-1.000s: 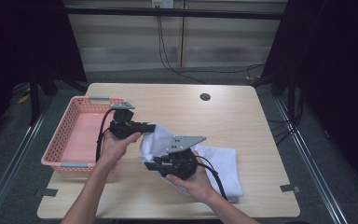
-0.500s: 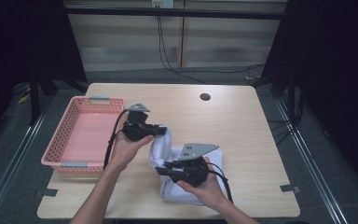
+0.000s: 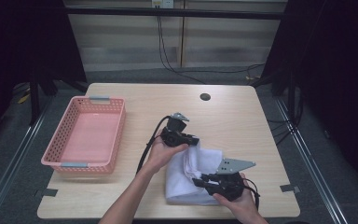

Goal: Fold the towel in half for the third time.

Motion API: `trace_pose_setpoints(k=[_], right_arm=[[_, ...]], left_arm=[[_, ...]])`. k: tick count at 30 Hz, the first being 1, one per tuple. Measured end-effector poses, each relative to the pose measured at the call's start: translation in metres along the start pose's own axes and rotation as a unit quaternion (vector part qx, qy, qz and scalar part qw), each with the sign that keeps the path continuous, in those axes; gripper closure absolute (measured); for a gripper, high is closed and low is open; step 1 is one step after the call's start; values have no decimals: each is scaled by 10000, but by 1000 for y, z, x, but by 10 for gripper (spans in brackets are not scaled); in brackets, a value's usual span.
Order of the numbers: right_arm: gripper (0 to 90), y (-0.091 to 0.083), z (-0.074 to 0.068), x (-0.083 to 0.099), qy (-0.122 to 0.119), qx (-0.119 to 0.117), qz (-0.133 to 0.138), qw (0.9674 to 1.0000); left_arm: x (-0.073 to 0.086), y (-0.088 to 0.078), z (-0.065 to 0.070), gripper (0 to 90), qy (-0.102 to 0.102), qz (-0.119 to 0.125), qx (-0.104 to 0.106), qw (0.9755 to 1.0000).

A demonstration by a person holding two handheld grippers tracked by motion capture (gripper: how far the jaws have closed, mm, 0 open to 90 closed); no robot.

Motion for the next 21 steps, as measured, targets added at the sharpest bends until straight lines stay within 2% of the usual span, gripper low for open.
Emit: trace_pose_setpoints(k=[2,5,6,11,13,15,17,19,21], right_arm=[[772,-6,4,7,26,73,0,10000],[768,-16,10,17,105,159,-36,9998],[767,-19,12,21,130,190,-67,9997],[740,-30,25,38,254,387,-219,9987],[702,-36,29,44,311,452,-268,9981],[596,-45,32,47,376,517,-212,9977],[502,-53,36,47,381,678,-120,9969],[420,-59,39,45,452,758,10,9961],[380,-64,42,40,489,823,144,9953]], left_arm=[[-1,10,4,781,68,-88,47,9999],[-3,23,12,780,50,-70,130,9999],[-4,28,12,779,104,-103,154,9998],[-3,57,16,757,-4,-187,199,9996],[-5,62,19,724,-5,-218,230,9995],[-10,61,22,655,113,-215,272,9993],[-18,55,26,534,112,40,245,9996],[-25,45,29,463,134,298,286,9991],[-28,35,30,404,168,392,147,9990]])
Point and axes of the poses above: each handheld gripper's, and its own axes: y roughly forward along the jaws, x roughly out of its underside, z roughly to its right, the point moved 4 cm from there along y, roughly forward along the jaws, and after that the axes turned 5 degrees about y, right-handed, at the moved point
